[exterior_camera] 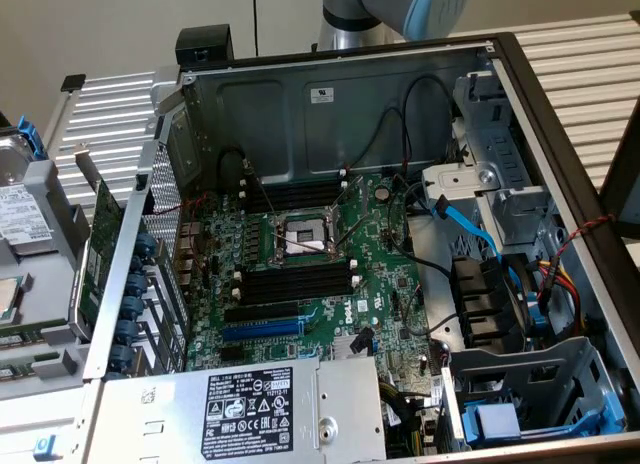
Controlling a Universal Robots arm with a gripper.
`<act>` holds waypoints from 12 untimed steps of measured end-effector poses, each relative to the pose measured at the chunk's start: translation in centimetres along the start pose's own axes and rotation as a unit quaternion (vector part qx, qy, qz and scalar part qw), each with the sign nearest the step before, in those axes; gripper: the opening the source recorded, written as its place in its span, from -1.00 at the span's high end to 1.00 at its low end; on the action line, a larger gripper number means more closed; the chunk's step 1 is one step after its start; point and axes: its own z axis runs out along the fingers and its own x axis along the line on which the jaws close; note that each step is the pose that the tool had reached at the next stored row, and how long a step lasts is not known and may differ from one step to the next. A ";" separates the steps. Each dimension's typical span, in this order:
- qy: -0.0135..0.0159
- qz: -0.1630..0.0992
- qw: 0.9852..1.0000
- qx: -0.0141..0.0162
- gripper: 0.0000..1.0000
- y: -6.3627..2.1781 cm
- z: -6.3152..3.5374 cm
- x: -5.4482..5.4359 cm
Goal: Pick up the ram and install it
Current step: 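Reach for the ram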
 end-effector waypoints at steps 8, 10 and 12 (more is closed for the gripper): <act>-0.001 0.000 1.000 0.000 0.79 -0.70 0.00 3.6; -0.001 0.000 1.000 -0.001 0.79 -0.86 0.00 4.4; 0.000 0.000 1.000 -0.002 0.79 -0.99 -0.01 4.9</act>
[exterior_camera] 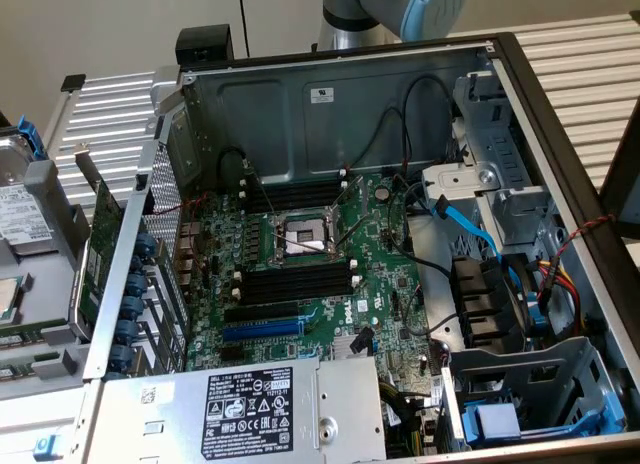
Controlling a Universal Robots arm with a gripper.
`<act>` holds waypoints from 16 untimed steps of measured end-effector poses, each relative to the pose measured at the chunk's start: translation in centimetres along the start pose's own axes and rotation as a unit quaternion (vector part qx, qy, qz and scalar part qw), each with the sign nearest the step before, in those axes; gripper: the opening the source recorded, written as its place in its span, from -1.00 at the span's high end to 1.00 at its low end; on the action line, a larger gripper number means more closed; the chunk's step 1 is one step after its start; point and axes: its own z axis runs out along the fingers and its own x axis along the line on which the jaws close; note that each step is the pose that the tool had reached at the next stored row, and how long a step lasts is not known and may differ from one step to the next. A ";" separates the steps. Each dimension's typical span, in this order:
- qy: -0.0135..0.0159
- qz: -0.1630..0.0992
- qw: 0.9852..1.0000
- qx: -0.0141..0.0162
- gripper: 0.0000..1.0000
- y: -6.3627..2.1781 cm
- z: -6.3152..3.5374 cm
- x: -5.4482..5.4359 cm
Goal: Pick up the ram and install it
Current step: 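Reach for the ram, then pick up the ram and move it above insertion slot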
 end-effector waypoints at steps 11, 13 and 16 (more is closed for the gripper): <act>0.000 0.000 1.000 0.000 0.79 -0.07 0.00 0.3; 0.000 0.000 1.000 0.000 0.79 -0.07 0.00 0.3; 0.000 0.000 1.000 0.000 0.79 -0.06 0.00 0.3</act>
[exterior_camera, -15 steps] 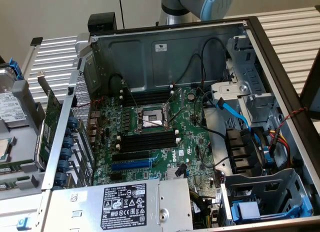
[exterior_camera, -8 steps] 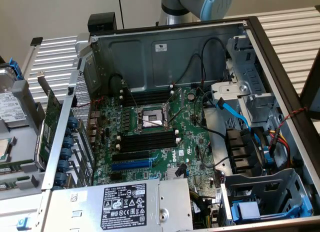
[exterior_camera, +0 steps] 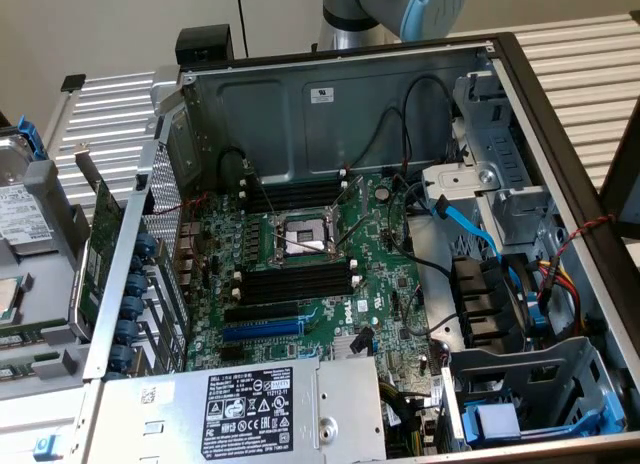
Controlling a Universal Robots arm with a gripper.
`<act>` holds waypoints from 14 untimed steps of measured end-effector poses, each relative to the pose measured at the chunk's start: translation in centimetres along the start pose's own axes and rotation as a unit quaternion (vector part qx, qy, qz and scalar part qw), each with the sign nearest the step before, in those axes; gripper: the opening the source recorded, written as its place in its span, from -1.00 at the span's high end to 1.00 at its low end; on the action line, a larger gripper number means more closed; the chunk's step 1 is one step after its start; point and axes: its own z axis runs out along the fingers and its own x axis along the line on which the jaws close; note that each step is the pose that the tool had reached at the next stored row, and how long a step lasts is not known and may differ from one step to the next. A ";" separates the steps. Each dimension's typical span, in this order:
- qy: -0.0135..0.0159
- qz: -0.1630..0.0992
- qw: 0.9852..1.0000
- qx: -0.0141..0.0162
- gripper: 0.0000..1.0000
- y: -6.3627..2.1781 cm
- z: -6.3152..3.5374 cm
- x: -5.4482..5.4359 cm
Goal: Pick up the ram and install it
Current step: 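Pick up the ram and move it above insertion slot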
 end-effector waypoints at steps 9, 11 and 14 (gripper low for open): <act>0.002 -0.054 0.999 0.000 0.79 -0.01 0.00 0.1; 0.003 -0.072 0.997 0.000 0.79 -0.01 0.00 0.1; 0.005 -0.099 0.995 0.000 0.79 -0.01 0.01 0.1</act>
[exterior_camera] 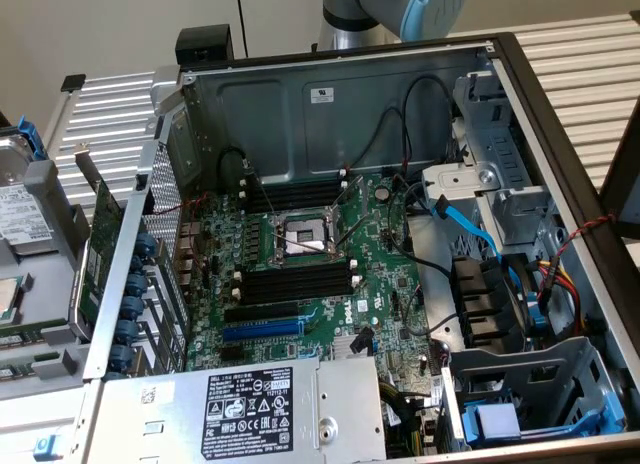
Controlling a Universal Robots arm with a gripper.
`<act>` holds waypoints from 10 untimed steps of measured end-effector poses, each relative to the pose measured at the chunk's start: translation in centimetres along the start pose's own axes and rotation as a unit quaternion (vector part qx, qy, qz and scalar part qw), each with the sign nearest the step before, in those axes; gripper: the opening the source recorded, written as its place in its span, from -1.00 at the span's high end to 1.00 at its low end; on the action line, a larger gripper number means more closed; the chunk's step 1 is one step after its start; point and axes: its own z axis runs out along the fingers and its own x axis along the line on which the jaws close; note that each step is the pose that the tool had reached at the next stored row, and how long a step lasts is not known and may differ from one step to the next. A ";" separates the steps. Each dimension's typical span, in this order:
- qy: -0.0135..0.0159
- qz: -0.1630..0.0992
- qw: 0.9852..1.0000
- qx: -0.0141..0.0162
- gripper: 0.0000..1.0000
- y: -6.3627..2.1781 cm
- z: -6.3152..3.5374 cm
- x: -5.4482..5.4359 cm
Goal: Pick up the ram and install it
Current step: 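Pick up the ram and move it above insertion slot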
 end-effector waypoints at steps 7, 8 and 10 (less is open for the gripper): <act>0.004 -0.073 0.997 0.000 0.79 0.00 0.02 0.0; 0.005 -0.082 0.997 0.000 0.79 0.00 0.02 0.0; 0.005 -0.099 0.995 0.000 0.79 0.00 0.02 0.0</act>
